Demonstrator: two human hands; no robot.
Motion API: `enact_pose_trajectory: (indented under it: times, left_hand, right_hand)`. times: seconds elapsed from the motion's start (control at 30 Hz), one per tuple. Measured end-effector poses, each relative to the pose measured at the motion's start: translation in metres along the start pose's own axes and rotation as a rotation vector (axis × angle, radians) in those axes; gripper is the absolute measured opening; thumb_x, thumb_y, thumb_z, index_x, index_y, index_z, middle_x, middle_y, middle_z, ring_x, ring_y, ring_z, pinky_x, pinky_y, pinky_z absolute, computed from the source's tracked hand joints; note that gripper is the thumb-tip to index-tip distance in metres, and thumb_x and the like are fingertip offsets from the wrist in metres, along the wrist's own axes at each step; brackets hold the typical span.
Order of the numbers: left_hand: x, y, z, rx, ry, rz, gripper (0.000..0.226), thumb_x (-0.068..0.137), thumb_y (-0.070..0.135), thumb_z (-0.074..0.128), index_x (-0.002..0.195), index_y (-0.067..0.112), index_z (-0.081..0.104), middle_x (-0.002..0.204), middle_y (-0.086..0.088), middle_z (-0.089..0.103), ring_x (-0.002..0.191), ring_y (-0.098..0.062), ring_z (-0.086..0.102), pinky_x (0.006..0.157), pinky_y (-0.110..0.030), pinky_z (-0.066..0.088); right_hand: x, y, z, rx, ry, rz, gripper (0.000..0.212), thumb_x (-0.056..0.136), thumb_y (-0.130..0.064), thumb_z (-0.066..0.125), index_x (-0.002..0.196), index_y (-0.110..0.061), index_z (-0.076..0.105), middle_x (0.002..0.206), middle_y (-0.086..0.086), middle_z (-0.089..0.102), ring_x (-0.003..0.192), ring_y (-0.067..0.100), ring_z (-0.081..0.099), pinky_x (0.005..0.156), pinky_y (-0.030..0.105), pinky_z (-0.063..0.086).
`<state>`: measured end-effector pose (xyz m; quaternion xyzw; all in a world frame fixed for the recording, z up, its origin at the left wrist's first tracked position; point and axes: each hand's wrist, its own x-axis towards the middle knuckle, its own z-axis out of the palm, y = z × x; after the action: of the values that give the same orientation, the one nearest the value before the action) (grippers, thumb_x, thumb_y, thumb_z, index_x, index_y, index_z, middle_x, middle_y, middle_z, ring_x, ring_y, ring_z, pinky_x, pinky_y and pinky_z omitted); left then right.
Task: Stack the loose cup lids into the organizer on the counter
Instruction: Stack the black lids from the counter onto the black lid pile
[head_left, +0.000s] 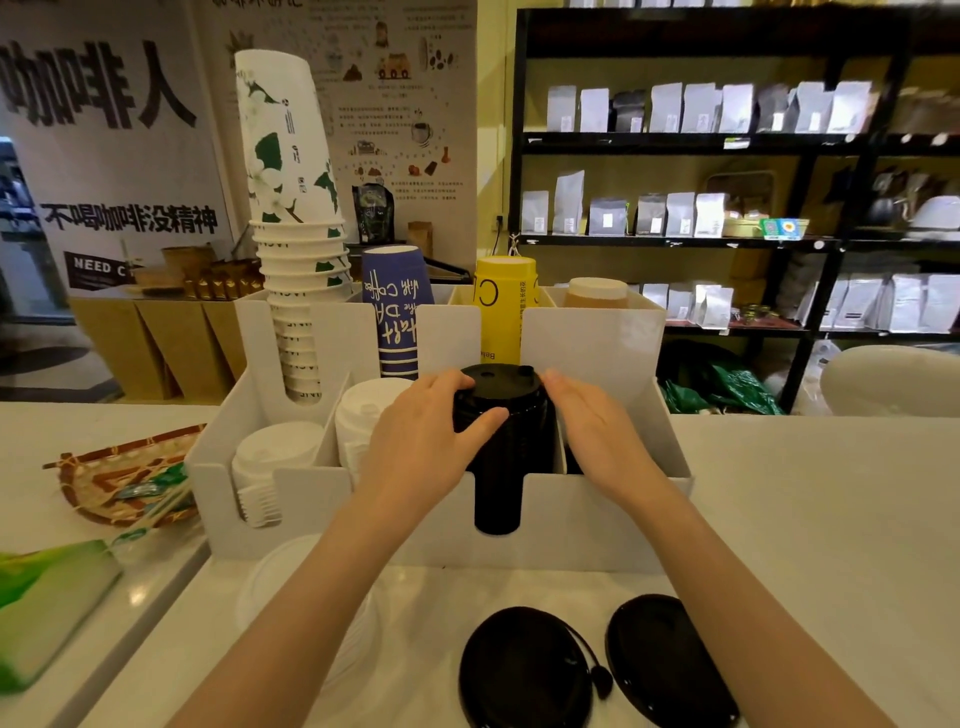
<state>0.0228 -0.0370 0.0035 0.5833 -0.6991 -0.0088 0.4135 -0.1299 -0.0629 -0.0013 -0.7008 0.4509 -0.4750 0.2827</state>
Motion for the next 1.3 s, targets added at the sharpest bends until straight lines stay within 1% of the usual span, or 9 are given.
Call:
enact_pose_trajectory:
  times: [0.17, 0.3, 0.4, 0.53, 0.7, 0.87, 1.0, 1.2, 1.3]
  left_hand:
    - [-0.001, -0.003, 0.0, -0.027, -0.041, 0.014, 0.045, 0.085, 0.039, 0.051, 0.123, 0.016, 0.046, 0.124, -0.005, 0.056, 0.112, -0.019, 0.05, 0.083, -0.024, 0.034]
    - [-0.004, 0.004, 0.001, -0.071, -0.031, 0.015, 0.05, 0.085, 0.04, 0.05, 0.128, 0.017, 0.04, 0.131, -0.007, 0.048, 0.119, -0.02, 0.042, 0.093, -0.029, 0.034]
    - [-0.014, 0.018, 0.004, -0.054, 0.051, 0.181, 0.052, 0.086, 0.043, 0.046, 0.13, 0.017, 0.037, 0.137, -0.006, 0.043, 0.127, -0.021, 0.035, 0.106, -0.036, 0.03]
    - [-0.03, 0.037, 0.01, -0.137, 0.007, 0.39, 0.054, 0.082, 0.048, 0.038, 0.128, 0.018, 0.041, 0.131, -0.005, 0.05, 0.121, -0.015, 0.04, 0.101, -0.026, 0.031]
    - [-0.049, 0.044, 0.033, -0.275, -0.251, 0.428, 0.056, 0.084, 0.049, 0.045, 0.134, 0.026, 0.033, 0.138, 0.002, 0.044, 0.125, -0.011, 0.039, 0.102, -0.026, 0.034]
    - [-0.071, 0.048, 0.056, -0.254, -0.636, 0.334, 0.082, 0.073, 0.06, 0.053, 0.139, 0.032, 0.015, 0.151, 0.006, 0.021, 0.136, -0.013, 0.023, 0.109, -0.035, 0.025]
    - [-0.082, 0.046, 0.07, -0.033, -0.869, 0.281, 0.099, 0.067, 0.065, 0.058, 0.142, 0.026, 0.006, 0.155, 0.002, 0.005, 0.14, -0.017, 0.01, 0.112, -0.035, 0.018]
    - [-0.089, 0.045, 0.076, 0.029, -0.933, 0.319, 0.088, 0.069, 0.056, 0.064, 0.138, 0.02, 0.023, 0.145, -0.002, 0.034, 0.128, -0.019, 0.035, 0.105, -0.034, 0.032]
    - [-0.092, 0.045, 0.077, 0.016, -0.914, 0.323, 0.078, 0.068, 0.05, 0.067, 0.132, 0.02, 0.034, 0.134, -0.002, 0.045, 0.117, -0.019, 0.044, 0.098, -0.032, 0.041]
  right_hand:
    - [-0.017, -0.004, -0.004, -0.068, -0.013, -0.043, 0.048, 0.094, -0.038, 0.03, 0.103, -0.001, 0.059, 0.105, 0.021, 0.062, 0.094, 0.02, 0.055, 0.086, 0.033, 0.043]
    - [-0.043, -0.008, -0.016, -0.066, 0.025, -0.05, 0.041, 0.094, -0.03, 0.034, 0.133, -0.019, 0.041, 0.133, 0.001, 0.051, 0.112, 0.002, 0.046, 0.099, 0.023, 0.037]
    - [-0.06, -0.004, -0.025, -0.106, 0.072, -0.054, 0.048, 0.093, -0.031, 0.039, 0.139, -0.029, 0.025, 0.138, -0.002, 0.045, 0.114, 0.005, 0.043, 0.093, 0.017, 0.035]
    - [-0.085, 0.002, -0.038, -0.181, 0.154, -0.034, 0.052, 0.091, -0.03, 0.043, 0.139, -0.031, 0.023, 0.131, -0.006, 0.049, 0.108, 0.001, 0.046, 0.079, 0.002, 0.035]
    - [-0.123, 0.009, -0.052, -0.241, 0.239, 0.034, 0.053, 0.091, -0.028, 0.045, 0.138, -0.028, 0.023, 0.134, -0.002, 0.05, 0.109, 0.006, 0.049, 0.096, 0.025, 0.038]
    - [-0.151, 0.025, -0.058, -0.275, 0.284, 0.136, 0.051, 0.091, -0.025, 0.045, 0.138, -0.028, 0.025, 0.133, 0.002, 0.051, 0.107, 0.008, 0.047, 0.094, 0.026, 0.036]
    - [-0.163, 0.035, -0.058, -0.248, 0.287, 0.245, 0.046, 0.093, -0.024, 0.04, 0.138, -0.025, 0.029, 0.133, 0.003, 0.051, 0.11, 0.01, 0.046, 0.095, 0.026, 0.036]
    - [-0.176, 0.044, -0.055, -0.329, 0.217, 0.387, 0.036, 0.091, -0.024, 0.039, 0.124, -0.017, 0.051, 0.12, -0.001, 0.057, 0.114, 0.015, 0.049, 0.099, 0.033, 0.038]
    - [-0.176, 0.039, -0.053, -0.401, 0.199, 0.367, 0.034, 0.087, -0.019, 0.038, 0.091, 0.006, 0.061, 0.098, 0.025, 0.065, 0.097, 0.034, 0.056, 0.089, 0.048, 0.045]
